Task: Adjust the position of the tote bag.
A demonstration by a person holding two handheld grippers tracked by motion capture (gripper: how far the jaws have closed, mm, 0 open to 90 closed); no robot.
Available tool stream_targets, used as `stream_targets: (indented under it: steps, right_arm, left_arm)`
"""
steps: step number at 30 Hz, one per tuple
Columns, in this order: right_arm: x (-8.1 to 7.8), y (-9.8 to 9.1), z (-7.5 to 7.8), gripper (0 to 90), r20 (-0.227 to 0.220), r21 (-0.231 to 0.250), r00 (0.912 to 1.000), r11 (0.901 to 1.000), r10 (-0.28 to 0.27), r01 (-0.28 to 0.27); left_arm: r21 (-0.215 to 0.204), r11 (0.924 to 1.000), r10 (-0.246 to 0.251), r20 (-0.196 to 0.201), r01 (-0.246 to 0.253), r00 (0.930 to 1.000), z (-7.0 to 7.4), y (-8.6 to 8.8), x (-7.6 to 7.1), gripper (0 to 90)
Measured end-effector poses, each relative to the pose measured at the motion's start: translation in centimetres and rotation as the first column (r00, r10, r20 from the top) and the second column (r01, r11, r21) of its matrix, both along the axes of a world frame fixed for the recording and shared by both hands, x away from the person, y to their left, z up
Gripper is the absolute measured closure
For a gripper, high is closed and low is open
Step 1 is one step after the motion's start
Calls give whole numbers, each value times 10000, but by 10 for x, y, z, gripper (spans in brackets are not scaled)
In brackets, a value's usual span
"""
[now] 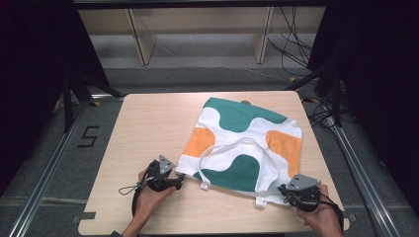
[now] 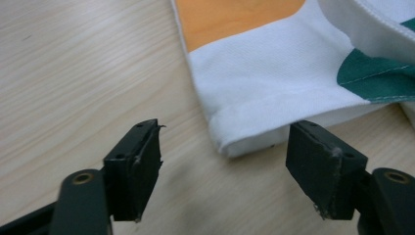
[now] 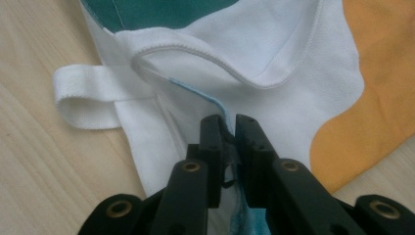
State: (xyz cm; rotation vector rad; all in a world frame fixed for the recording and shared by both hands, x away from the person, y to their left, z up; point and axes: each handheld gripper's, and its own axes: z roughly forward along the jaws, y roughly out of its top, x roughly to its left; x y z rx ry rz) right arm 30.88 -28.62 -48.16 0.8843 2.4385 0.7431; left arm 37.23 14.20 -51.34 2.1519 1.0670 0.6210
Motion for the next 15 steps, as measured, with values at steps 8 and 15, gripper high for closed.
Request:
stream_targets:
  steps: [8, 15]
  right_arm:
    - [2, 2, -8, 591, -278, -444, 9988, 9983, -401, 388]
    - [2, 4, -11, 605, -198, -878, 9995, 9959, -227, 209]
  left_arm:
    - [542, 9941, -997, 1217, 937, 9875, -3, -15, 12, 422]
    - [972, 9794, -1901, 1516, 1767, 9700, 2, -15, 13, 722]
